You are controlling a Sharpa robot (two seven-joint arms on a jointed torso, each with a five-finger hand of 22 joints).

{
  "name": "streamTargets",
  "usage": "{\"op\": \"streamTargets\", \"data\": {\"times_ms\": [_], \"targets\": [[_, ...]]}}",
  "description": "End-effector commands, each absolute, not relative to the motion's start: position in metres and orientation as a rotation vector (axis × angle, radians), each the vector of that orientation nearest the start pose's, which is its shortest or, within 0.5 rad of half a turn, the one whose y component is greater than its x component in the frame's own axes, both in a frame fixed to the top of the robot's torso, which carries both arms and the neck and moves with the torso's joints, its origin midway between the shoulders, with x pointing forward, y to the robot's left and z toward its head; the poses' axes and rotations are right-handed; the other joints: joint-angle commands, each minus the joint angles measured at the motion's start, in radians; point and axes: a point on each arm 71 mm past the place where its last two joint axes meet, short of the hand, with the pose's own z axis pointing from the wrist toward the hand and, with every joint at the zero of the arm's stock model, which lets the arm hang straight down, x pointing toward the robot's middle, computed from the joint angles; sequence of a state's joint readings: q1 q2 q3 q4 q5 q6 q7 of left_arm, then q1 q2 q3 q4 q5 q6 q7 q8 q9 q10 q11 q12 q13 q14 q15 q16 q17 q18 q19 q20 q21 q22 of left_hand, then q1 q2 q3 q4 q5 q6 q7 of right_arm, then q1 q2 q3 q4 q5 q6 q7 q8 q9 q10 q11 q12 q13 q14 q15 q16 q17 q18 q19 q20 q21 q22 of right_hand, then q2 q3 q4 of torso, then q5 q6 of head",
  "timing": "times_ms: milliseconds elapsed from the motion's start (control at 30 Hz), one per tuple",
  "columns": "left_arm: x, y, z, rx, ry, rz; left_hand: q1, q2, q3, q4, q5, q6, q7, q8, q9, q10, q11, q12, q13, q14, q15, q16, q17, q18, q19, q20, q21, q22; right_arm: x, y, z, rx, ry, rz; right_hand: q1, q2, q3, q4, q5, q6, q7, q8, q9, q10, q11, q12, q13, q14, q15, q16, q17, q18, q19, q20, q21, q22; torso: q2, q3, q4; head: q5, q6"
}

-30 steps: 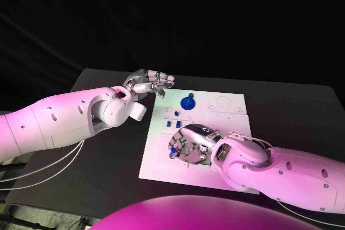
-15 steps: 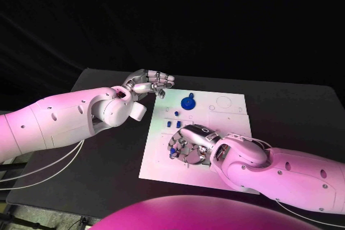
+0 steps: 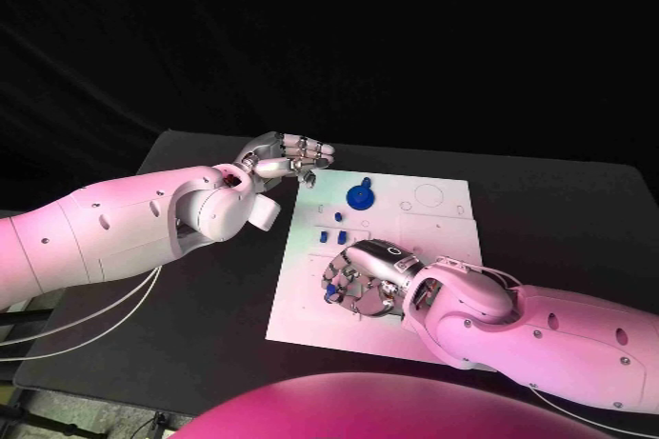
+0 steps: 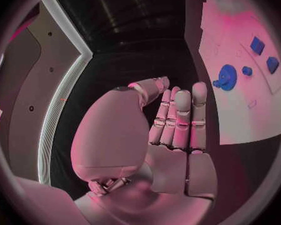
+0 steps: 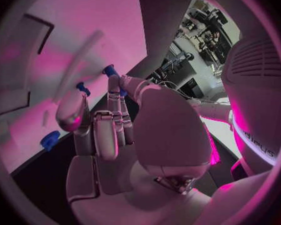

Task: Assemble the parts on the task board

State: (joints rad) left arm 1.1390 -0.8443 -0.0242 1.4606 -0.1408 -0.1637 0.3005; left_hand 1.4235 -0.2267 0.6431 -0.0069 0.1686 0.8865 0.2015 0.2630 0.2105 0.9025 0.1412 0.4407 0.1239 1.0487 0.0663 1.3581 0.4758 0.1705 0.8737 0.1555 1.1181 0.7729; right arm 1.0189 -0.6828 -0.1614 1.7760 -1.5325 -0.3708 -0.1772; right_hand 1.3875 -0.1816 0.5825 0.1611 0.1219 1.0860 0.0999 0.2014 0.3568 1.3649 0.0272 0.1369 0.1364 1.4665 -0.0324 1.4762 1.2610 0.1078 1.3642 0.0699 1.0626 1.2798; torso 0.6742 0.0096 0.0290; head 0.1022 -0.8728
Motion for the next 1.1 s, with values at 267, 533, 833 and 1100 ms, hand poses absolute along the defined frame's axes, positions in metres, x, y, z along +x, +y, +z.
{"op": "streamTargets", "data": {"times_ms": [267, 533, 833, 1100], "targets": [[0.4860, 0.2163, -0.2092, -1.025, 1.624, -1.548, -0.008, 0.004, -0.002, -0.005, 0.003, -0.004, -0.003, 0.005, -0.001, -0.005, 0.000, 0.005, -0.001, -0.007, 0.001, 0.007, -0.001, 0.015, -0.001, 0.008, -0.002, -0.001, 0.3487, -0.0599, -0.2604, -0.332, 1.797, 1.028, 0.000, 0.010, 0.004, -0.004, 0.002, 0.003, -0.001, 0.051, 0.083, 0.006, 0.003, -0.004, 0.002, 0.046, -0.007, -0.003, -0.001, -0.003, -0.007, -0.003, -0.004, 0.000, 0.001, -0.0005, 0.0008, 0.002, 0.000], [0.4859, 0.2167, -0.2092, -1.026, 1.624, -1.548, -0.008, 0.004, -0.002, -0.005, 0.003, -0.004, -0.003, 0.005, -0.001, -0.005, 0.000, 0.005, -0.001, -0.007, 0.001, 0.007, -0.001, 0.015, -0.001, 0.008, -0.002, -0.001, 0.3496, -0.0603, -0.2615, -0.332, 1.804, 1.019, 0.000, 0.010, 0.004, -0.004, 0.002, 0.003, -0.001, 0.051, 0.083, 0.006, 0.003, -0.004, 0.002, 0.046, -0.007, -0.003, -0.001, -0.003, -0.007, -0.003, -0.004, 0.000, 0.000, -0.0006, -0.0001, 0.004, 0.000], [0.4858, 0.2166, -0.2092, -1.026, 1.625, -1.548, -0.008, 0.004, -0.002, -0.005, 0.003, -0.004, -0.003, 0.005, -0.001, -0.005, 0.000, 0.005, -0.001, -0.007, 0.001, 0.007, -0.001, 0.015, -0.001, 0.008, -0.002, -0.001, 0.3516, -0.0599, -0.2640, -0.337, 1.815, 1.006, -0.001, 0.009, 0.005, -0.007, 0.002, 0.002, 0.000, 0.052, 0.085, 0.005, 0.003, -0.005, 0.002, 0.046, -0.007, -0.004, -0.003, -0.003, -0.007, -0.003, -0.006, 0.000, 0.000, -0.0003, 0.0009, 0.006, 0.000], [0.4858, 0.2163, -0.2092, -1.026, 1.625, -1.549, -0.008, 0.004, -0.002, -0.005, 0.003, -0.004, -0.003, 0.005, -0.001, -0.005, 0.000, 0.005, -0.001, -0.007, 0.001, 0.007, -0.001, 0.015, -0.001, 0.008, -0.002, -0.001, 0.3518, -0.0594, -0.2678, -0.335, 1.833, 1.003, -0.001, 0.009, 0.005, -0.007, 0.002, 0.002, 0.000, 0.052, 0.085, 0.005, 0.003, -0.005, 0.002, 0.046, -0.007, -0.004, -0.003, -0.003, -0.007, -0.003, -0.006, 0.000, 0.000, -0.0002, 0.0002, 0.006, 0.000]]}}
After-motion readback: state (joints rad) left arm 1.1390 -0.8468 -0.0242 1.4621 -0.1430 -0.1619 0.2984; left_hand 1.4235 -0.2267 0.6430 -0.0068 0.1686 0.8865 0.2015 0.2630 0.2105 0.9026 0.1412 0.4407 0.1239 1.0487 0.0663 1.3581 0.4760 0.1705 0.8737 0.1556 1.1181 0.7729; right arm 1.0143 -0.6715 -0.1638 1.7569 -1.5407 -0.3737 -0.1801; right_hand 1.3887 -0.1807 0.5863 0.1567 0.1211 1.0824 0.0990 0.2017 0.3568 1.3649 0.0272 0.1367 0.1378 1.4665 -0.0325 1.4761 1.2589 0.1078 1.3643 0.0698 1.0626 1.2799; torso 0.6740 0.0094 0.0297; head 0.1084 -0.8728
